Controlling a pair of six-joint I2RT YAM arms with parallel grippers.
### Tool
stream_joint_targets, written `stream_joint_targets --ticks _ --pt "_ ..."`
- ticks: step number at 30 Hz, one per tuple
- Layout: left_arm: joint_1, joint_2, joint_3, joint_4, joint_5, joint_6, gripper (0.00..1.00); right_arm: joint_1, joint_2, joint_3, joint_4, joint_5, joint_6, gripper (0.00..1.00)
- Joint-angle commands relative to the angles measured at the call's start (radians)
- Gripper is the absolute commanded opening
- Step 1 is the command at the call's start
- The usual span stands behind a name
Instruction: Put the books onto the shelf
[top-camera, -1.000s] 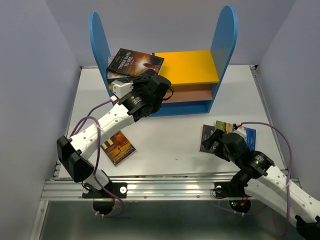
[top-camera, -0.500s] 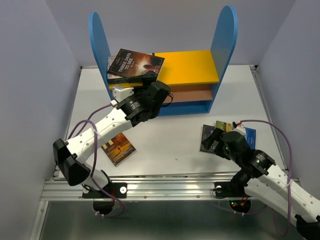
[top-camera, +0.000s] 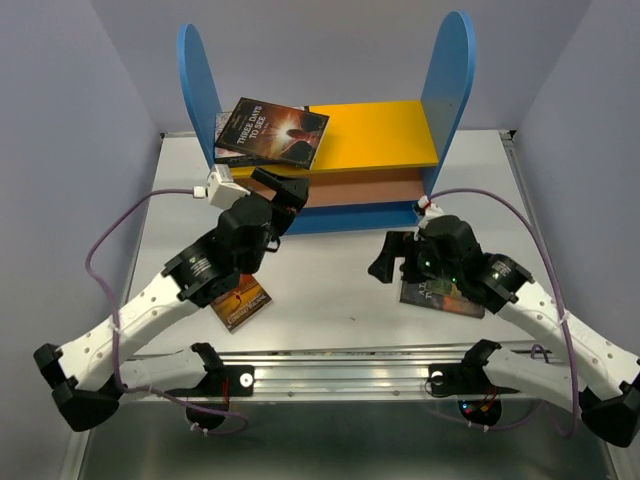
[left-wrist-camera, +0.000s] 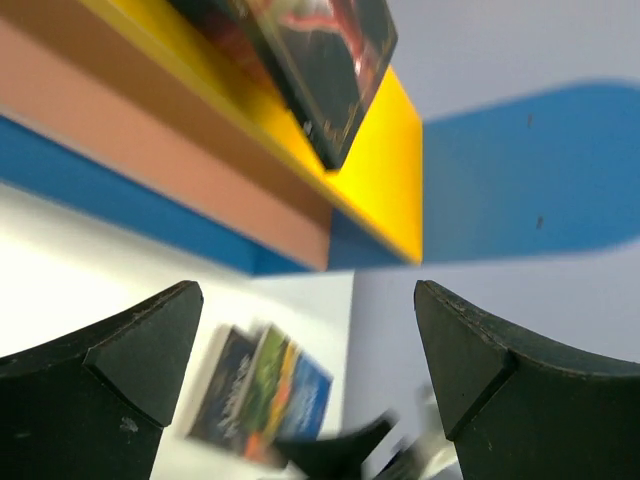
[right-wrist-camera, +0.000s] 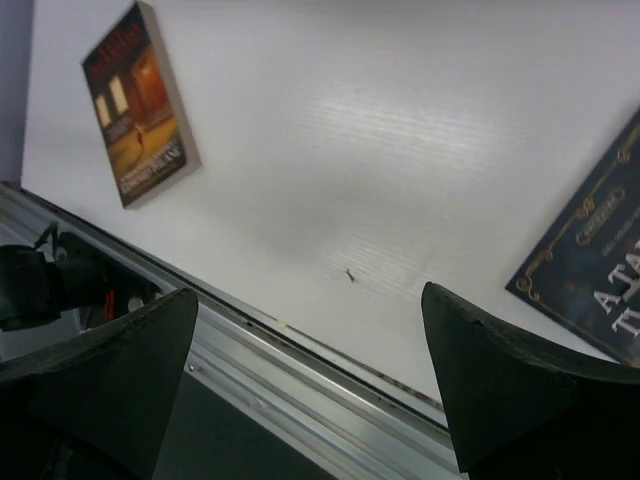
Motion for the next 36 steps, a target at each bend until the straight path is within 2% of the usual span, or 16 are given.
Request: stream_joint_targets --ticks 1,2,3,5,6,8,10,12,15,17,19,24,36 --pt "-0.008 -0.173 -0.12 0.006 0.189 0.259 0.99 0.008 0.036 0.22 0.092 -0.01 -0.164 0.99" --pt "-0.008 -0.207 -0.172 -0.015 0.19 0.257 0.99 0.008 0.082 0.257 0.095 -0.003 -0.202 0.97" --pt "-0.008 -0.265 -0.193 -0.029 0.184 0.248 0.99 0.008 0.11 0.334 0.092 0.046 -0.216 0.89" --pt "-0.008 -0.319 -0.244 -0.081 0.164 0.239 0.99 0.008 0.197 0.407 0.088 0.086 -0.264 0.65" --pt "-0.008 -0.357 -0.255 -0.101 0.148 0.24 0.99 0.008 0.228 0.479 0.083 0.138 -0.279 0.48" --pt "-0.008 -0.387 -0.266 -0.165 0.12 0.237 0.99 0.008 0.321 0.542 0.083 0.177 -0.331 0.37" --pt "-0.008 -0.411 -0.264 -0.21 0.085 0.254 0.99 0.008 0.383 0.634 0.079 0.223 -0.353 0.34" --pt "-0.008 -0.419 -0.254 -0.234 0.053 0.262 0.99 0.008 0.468 0.689 0.095 0.273 -0.391 0.25" --pt "-0.008 -0.419 -0.24 -0.283 0.008 0.232 0.99 0.008 0.55 0.78 0.147 0.339 -0.44 0.22" --pt "-0.008 -0.421 -0.232 -0.316 -0.04 0.19 0.99 0.008 0.646 0.832 0.205 0.454 -0.469 0.18" --pt "-0.008 -0.422 -0.227 -0.317 -0.041 0.199 0.99 0.008 0.703 0.886 0.224 0.47 -0.493 0.17" --pt "-0.008 -0.425 -0.246 -0.314 -0.038 0.19 0.99 0.008 0.864 1.085 0.226 0.479 -0.549 0.17" --pt "-0.006 -0.462 -0.283 -0.373 -0.046 0.133 0.99 -0.031 1.082 1.315 0.224 0.424 -0.577 0.17"
